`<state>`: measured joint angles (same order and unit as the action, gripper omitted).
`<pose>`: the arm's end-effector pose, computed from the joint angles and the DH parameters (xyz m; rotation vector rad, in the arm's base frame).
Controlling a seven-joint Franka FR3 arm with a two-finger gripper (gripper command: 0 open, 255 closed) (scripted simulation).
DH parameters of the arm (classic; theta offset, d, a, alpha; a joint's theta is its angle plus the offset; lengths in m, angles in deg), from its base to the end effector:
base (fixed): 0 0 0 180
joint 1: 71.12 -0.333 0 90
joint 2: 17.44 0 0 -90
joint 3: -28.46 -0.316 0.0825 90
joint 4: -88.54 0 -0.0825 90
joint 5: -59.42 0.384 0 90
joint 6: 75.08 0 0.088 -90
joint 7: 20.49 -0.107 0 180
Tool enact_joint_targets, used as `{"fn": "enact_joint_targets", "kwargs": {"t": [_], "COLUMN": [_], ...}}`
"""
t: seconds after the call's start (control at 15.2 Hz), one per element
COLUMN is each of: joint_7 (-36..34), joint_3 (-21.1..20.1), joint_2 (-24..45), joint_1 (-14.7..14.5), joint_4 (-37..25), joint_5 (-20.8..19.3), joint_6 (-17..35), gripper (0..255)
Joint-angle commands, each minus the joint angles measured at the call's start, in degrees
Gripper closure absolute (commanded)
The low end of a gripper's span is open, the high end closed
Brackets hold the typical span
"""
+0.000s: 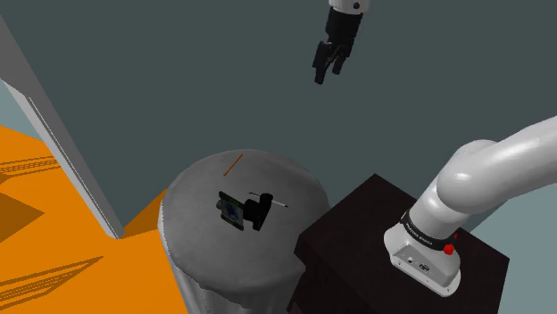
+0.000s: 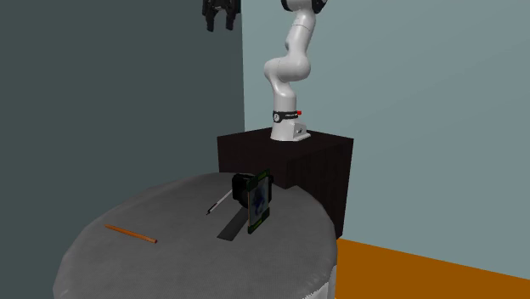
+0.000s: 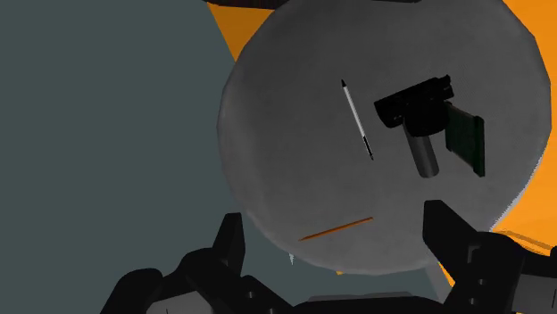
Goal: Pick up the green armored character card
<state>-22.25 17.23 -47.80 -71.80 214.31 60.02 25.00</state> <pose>0.3888 0.0981 0.5891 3.0502 0.2338 0.1256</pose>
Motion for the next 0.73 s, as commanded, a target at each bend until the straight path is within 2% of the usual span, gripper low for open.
{"fn": "enact_joint_targets", "kwargs": {"t": [0.0, 0.66], "joint_7": [-1.5, -9.3], "joint_3": [-1.7, -8.3], "joint_2": [4.6, 26.5], "joint_1": [-0.2, -2.2], "joint_4": [-1.8, -12.3], "joint_5": [0.0, -2.3], "joint_6": [0.8, 2.6], "gripper": [0, 0]}}
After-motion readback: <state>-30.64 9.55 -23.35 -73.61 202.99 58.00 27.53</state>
